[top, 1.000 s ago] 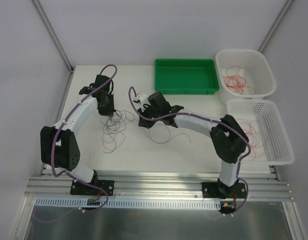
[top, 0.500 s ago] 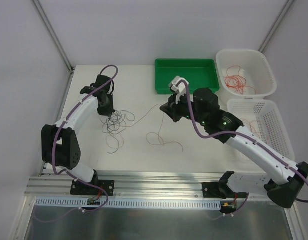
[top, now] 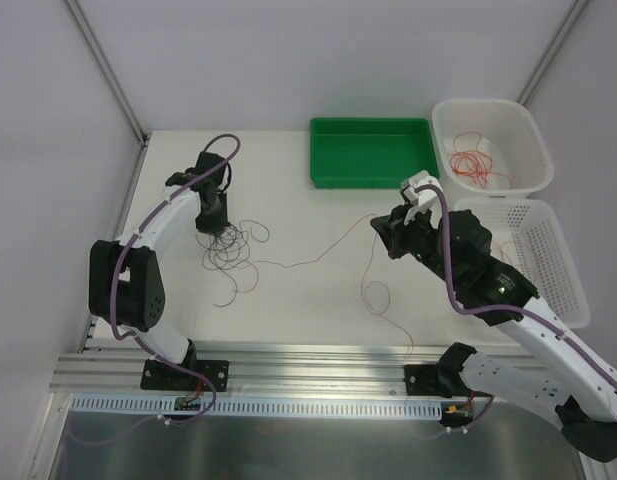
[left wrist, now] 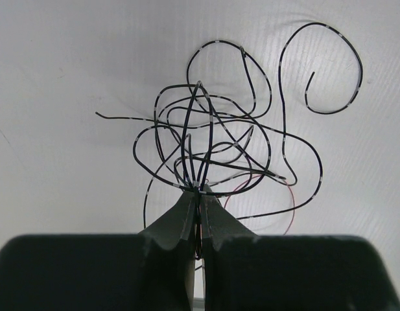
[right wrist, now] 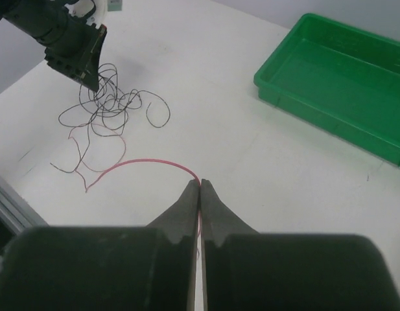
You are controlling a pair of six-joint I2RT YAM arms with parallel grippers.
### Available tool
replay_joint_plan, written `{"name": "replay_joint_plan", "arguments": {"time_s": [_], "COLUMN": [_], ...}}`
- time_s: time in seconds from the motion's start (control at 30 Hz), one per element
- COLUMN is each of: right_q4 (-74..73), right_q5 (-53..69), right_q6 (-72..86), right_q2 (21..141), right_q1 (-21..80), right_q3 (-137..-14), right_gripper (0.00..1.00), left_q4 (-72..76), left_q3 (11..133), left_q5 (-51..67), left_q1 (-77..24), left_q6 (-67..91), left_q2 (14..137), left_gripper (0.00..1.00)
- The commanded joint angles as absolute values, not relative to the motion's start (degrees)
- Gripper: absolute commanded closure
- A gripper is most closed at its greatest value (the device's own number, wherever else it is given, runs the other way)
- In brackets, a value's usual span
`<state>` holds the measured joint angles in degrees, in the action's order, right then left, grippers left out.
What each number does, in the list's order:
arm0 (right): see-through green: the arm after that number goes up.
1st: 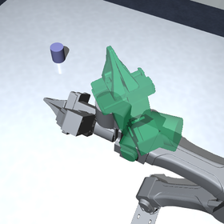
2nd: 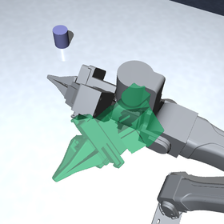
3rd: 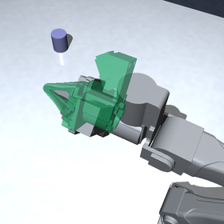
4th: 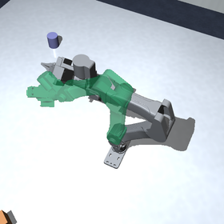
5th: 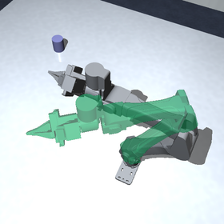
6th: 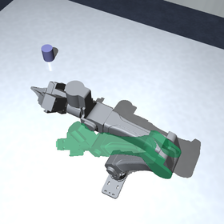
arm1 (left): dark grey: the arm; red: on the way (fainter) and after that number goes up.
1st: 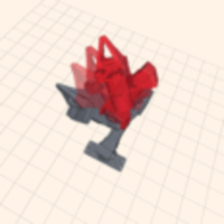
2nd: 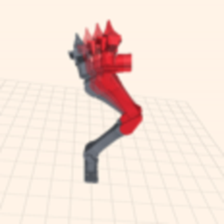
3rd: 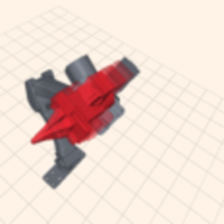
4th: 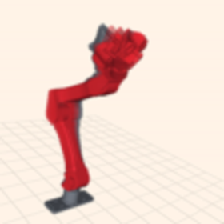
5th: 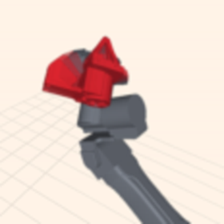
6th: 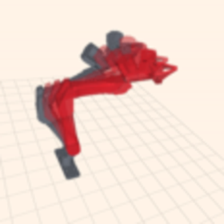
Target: Untangle the cables
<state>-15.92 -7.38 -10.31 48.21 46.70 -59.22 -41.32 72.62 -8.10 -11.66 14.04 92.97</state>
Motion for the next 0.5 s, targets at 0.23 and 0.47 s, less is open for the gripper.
{"name": "replay_joint_plan", "arguments": {"time_s": [0.23,0.47], "right_q4": [-20.4,-20.7], "right_q5": [-12.9,-10.3], "right_q6": [-12.9,-12.6], "right_q2": [46.0,49.7], "right_q1": [44.2,44.2], "right_q3": [-75.4,-83.9], "right_gripper": [0.99,0.99], "left_q4": [-43.6,-45.9], "left_q3": [74.8,76.7], "left_q5": [-14.4,-18.5], "left_q1": [-11.2,-10.8], "left_q6": [13.0,13.1], "left_q2": [98.7,106.1], "left_gripper": [1.00,1.00]}}
